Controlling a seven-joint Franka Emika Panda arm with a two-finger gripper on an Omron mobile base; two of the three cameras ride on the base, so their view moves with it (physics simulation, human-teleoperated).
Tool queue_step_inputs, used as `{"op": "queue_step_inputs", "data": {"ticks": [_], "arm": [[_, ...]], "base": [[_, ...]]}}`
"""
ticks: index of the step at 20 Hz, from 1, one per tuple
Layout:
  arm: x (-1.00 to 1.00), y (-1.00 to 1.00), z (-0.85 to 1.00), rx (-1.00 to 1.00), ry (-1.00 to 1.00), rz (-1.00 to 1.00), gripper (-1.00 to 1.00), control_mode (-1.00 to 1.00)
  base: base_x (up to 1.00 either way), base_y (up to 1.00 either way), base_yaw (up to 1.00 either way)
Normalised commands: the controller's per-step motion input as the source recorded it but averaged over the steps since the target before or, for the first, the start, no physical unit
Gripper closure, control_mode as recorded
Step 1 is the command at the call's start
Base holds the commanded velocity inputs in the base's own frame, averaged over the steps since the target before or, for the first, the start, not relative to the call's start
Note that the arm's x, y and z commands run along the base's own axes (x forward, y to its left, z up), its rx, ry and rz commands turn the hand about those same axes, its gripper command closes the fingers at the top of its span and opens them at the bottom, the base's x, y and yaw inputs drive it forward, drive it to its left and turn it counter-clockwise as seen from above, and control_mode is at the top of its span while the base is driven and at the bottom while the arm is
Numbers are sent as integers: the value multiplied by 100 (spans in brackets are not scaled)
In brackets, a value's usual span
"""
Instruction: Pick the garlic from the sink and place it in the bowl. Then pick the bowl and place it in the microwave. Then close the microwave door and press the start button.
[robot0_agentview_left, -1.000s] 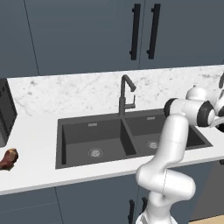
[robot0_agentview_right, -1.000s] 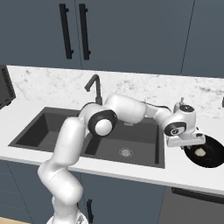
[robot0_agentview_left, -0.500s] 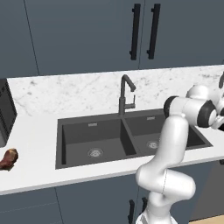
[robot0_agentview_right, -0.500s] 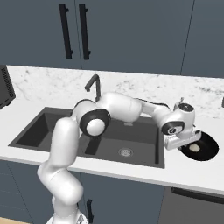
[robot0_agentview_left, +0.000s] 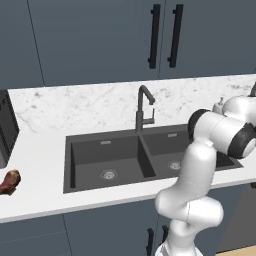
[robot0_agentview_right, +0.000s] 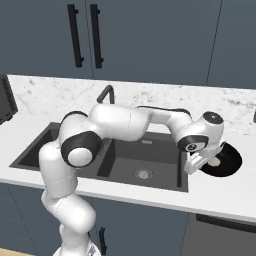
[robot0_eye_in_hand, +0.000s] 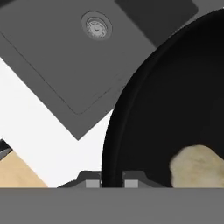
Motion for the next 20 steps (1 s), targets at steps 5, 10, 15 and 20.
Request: {"op": "queue_step_inputs", "data": {"ticks": [5, 10, 15, 20], "arm": [[-60, 89, 63, -14, -10, 18, 100, -100], [-56, 93, 61, -14, -2, 17, 100, -100], [-50, 96, 60, -5, 0, 12, 100, -100], [-35, 77, 55, 6, 0, 10, 100, -100]], "base": [[0, 0, 0], [0, 0, 0], [0, 0, 0], [0, 0, 0]]}}
